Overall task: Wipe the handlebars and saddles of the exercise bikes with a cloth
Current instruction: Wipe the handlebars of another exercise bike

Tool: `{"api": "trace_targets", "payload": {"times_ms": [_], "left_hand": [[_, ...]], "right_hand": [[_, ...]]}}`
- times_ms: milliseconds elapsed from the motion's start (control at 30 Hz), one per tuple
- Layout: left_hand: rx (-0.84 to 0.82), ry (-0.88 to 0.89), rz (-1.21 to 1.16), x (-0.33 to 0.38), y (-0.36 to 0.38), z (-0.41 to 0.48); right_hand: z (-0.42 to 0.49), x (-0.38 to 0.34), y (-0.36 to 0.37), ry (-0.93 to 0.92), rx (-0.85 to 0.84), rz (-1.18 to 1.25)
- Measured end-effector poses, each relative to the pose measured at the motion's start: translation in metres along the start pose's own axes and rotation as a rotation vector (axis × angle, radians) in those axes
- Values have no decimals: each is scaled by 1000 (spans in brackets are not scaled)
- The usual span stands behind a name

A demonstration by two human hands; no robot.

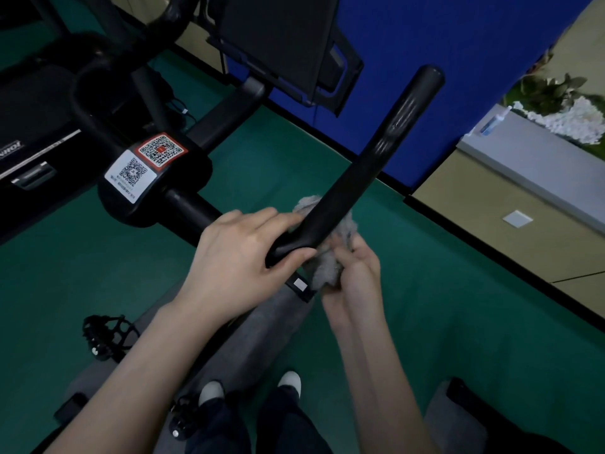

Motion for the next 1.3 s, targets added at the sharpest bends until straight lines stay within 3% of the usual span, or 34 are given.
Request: {"api": "trace_targets", "payload": {"times_ms": [133,367,633,767,967,1300], "left_hand": [[-4,-10,-2,0,-1,0],[-16,-20,-21,0,1,2],[-75,-37,-39,1,-2,4],[-100,-94,-19,7,-4,10],[-113,-136,-22,18,-5,26],[-118,-163,-81,20,3,31]], "right_hand": [[13,-9,2,-54,39,-17],[13,-6,-1,105,-49,-87],[19,-16,4,-9,34,-109],[8,-11,1,-170,100,-222],[1,-7,0,-553,363,-520],[20,-38,9,-700,457,-688]]}}
Point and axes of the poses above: each hand's wrist, its own z-axis towards the middle knuckle, its own y-axis out of the palm, x = y × z, the point moved 3 cm from there along z, towards the middle knuckle, and after that the axes turned 7 degrees about -x, right-handed, at the moved point
